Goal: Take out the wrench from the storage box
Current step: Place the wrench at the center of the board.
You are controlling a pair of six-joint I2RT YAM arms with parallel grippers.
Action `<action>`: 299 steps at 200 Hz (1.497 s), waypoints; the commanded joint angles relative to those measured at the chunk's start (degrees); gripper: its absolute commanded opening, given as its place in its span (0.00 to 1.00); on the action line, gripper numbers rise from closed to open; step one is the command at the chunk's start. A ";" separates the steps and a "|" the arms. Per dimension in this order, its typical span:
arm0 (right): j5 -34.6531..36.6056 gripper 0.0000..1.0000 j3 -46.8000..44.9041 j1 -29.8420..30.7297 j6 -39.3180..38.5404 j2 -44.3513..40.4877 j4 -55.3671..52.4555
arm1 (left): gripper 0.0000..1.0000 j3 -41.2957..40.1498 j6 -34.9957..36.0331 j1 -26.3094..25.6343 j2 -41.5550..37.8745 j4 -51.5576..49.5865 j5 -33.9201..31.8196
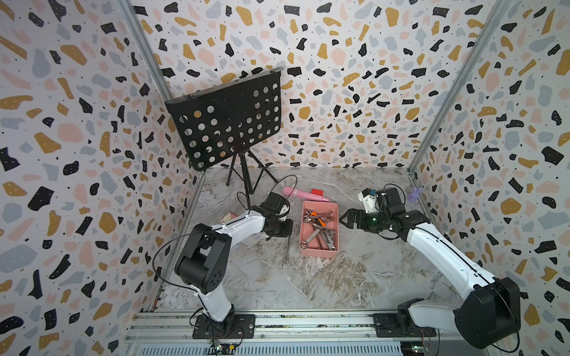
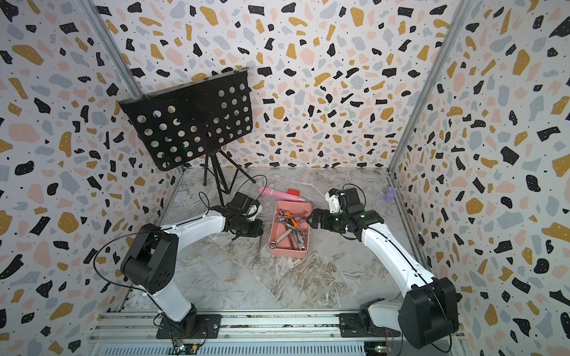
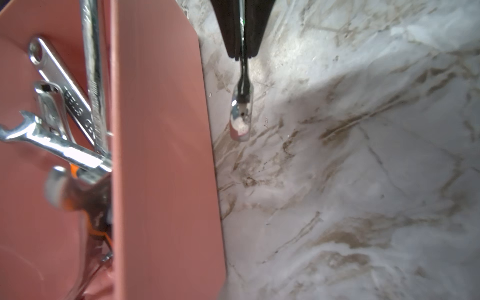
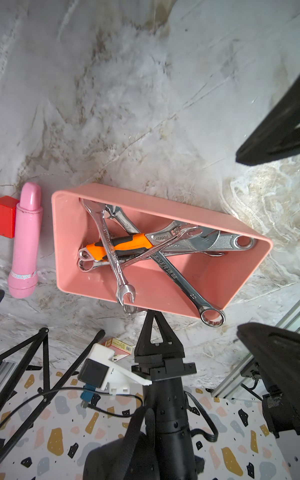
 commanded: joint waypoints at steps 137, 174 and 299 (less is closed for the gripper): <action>1.45 1.00 0.06 0.13 0.57 0.58 -1.19 | 0.20 -0.12 1.33 3.11 7.27 1.23 2.90; 2.30 1.00 0.66 0.14 -0.19 0.26 -2.20 | 0.28 1.20 2.63 3.05 4.11 -1.82 1.55; 6.99 1.00 4.00 -1.98 -7.17 -1.52 -8.42 | 0.48 22.55 24.61 -6.81 -5.34 -16.99 -5.19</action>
